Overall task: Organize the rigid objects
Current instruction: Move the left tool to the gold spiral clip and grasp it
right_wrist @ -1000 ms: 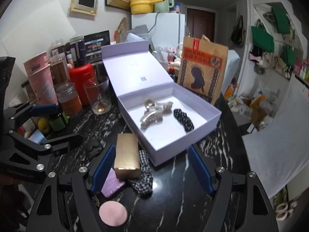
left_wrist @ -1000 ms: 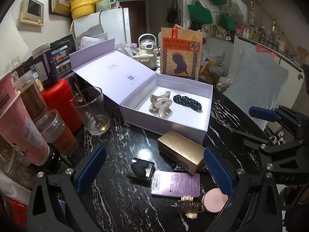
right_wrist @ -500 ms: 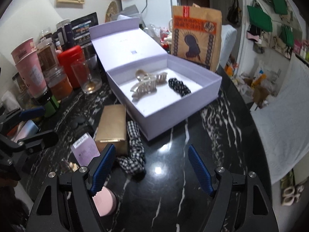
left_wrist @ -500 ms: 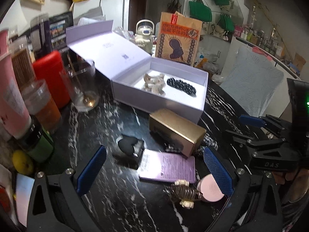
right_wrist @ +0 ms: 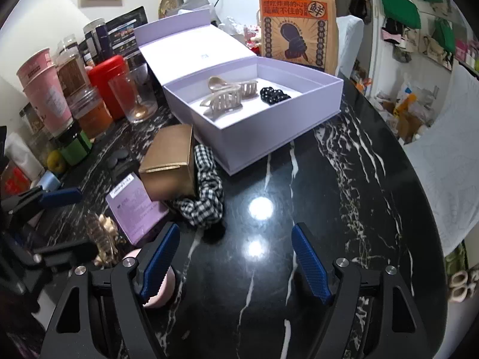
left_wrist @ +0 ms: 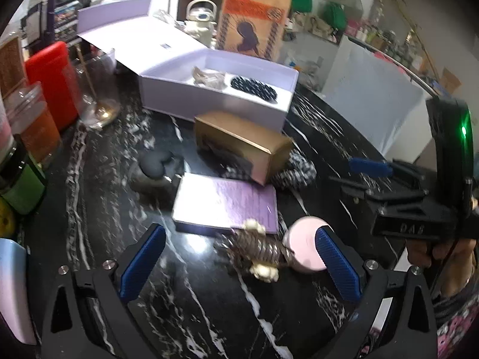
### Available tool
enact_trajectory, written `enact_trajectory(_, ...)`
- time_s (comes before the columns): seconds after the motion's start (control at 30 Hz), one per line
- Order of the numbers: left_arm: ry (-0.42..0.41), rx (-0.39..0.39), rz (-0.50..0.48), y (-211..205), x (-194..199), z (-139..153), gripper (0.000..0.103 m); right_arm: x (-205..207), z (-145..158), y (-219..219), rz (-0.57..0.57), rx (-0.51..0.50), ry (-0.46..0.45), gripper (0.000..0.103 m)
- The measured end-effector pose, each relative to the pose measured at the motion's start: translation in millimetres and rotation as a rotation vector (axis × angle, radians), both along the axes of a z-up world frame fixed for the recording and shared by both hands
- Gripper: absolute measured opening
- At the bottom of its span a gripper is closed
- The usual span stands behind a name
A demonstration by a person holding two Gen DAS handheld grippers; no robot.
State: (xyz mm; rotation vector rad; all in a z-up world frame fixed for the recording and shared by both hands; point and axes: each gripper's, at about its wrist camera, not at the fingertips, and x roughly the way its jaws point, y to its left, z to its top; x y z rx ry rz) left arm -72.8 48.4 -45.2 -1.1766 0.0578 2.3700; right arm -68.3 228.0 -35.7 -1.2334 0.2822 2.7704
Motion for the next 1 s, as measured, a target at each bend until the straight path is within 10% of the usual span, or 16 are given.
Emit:
enact_trajectory(0.33,-0.040,0.031,-0.010,1.7,1.5,-16.9,0.062,-3.4,-4.0,-0.4,-0.004,-0.014,-0.005,0.078)
enact_trajectory(1.0,-0.024,0.017,0.035,-25.8,-4.8,-25.8,0.062,-21.7,-14.9,0.9,-0.015,-0.008,-0.022,0.076)
